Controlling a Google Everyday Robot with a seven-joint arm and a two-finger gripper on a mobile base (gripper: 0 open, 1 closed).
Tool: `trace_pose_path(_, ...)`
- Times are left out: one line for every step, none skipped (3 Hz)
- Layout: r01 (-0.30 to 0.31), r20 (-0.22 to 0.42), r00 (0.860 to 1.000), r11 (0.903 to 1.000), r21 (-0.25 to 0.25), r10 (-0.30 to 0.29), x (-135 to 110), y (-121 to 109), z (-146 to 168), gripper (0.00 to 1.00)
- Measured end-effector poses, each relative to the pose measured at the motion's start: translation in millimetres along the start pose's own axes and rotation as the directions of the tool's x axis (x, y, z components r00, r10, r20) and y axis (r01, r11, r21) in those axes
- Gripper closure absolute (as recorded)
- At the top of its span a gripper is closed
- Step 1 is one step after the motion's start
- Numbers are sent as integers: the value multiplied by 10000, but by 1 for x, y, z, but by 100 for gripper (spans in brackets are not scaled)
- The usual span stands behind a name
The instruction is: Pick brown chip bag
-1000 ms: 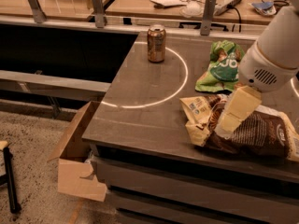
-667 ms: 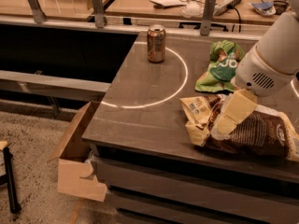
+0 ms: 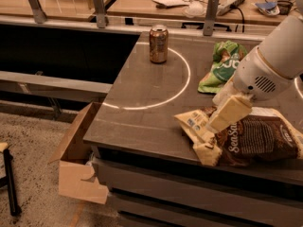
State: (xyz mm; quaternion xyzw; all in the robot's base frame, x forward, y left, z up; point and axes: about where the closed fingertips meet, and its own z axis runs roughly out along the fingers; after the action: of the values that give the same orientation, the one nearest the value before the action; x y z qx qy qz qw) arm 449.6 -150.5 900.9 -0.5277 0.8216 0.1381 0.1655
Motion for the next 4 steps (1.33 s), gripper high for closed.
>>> trace_pose_path(351,176,9992,9993,-132,-349,-6,9,-1,65)
trace_pose_path(558,175,9983,9984,63,-559,-13,11,-6,69)
trace_pose_path(342,472,9982,9970,691,-375,-25,3,-19,45)
trace_pose_path(353,925,9947,9939,1049,-451,-18,-13,-31,23)
